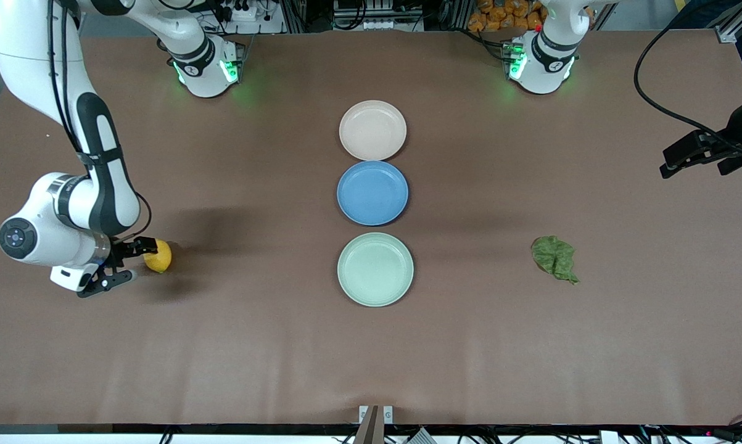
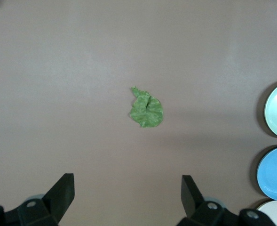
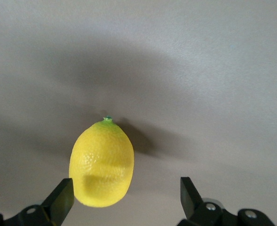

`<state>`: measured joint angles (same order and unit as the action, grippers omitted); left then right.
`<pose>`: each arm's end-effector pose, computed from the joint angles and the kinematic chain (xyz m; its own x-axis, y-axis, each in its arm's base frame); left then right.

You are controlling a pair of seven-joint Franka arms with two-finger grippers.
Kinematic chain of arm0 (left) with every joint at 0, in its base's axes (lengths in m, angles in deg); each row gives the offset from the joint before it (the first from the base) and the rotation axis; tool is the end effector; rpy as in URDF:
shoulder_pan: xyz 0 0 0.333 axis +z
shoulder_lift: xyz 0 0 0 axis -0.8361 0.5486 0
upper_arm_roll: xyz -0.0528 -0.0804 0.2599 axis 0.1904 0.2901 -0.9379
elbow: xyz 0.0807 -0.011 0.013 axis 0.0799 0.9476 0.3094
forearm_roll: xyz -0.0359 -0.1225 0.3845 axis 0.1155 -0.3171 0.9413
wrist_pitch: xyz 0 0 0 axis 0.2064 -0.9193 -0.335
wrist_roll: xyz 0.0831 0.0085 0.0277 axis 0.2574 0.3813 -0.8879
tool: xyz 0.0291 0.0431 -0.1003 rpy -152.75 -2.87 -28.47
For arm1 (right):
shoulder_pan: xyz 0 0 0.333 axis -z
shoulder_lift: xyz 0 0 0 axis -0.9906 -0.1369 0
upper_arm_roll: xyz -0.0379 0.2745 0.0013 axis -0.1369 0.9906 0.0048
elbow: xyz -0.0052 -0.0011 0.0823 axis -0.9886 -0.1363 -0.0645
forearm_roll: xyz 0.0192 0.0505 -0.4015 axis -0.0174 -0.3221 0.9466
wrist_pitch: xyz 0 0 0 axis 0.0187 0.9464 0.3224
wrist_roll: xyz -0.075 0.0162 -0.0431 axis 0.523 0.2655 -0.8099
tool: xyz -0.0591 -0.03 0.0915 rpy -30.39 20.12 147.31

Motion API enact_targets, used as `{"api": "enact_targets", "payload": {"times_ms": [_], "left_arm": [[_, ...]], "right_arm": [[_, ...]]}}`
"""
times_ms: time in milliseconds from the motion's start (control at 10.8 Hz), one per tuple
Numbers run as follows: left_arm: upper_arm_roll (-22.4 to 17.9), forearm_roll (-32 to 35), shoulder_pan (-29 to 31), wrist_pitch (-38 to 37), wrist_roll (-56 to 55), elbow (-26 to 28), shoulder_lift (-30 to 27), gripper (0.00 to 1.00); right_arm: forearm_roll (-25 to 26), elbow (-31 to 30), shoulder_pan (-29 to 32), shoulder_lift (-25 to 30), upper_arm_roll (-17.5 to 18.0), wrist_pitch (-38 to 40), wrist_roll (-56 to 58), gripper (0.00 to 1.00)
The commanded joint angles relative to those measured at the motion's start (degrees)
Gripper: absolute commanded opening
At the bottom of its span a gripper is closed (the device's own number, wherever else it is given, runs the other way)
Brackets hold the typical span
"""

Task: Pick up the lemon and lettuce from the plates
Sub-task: 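Lower the lemon onto the table and open the right gripper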

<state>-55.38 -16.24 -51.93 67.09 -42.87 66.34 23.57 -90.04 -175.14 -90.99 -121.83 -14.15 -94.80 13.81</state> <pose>0.5813 -0.0263 0.5965 0.9981 0.0523 0.0325 0.0522 -0.9986 0.0046 0.6191 -0.0864 0.1875 0.9218 0.3616 -0.1397 0.3587 -0.9323 -0.0466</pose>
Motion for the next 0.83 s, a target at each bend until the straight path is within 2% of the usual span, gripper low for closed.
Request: {"api": "enact_targets", "payload": {"times_ms": [0, 277, 553, 738], "left_arm": [[0.40, -0.27, 0.12, -1.14, -0.84, -1.81, -0.27, 1.00], [0.32, -0.27, 0.21, -1.23, -0.66, -1.82, -0.36, 1.00], [0.40, -0.27, 0.21, -2.63, -0.57, -1.91, -0.88, 1.00], [0.31, -0.27, 0.21, -2.63, -0.49, -1.91, -0.89, 1.00]], "right_arm": [[-0.47, -2.92, 1.12, 5.54, 2.20, 1.85, -5.25, 1.00], [1.45, -4.94, 4.01, 10.99, 5.28, 5.46, -9.15, 1.00], [5.67, -10.21, 10.77, 18.37, 12.64, 5.55, -15.64, 1.00], [5.94, -15.29, 12.10, 23.90, 13.72, 5.55, -16.80, 1.00]]}}
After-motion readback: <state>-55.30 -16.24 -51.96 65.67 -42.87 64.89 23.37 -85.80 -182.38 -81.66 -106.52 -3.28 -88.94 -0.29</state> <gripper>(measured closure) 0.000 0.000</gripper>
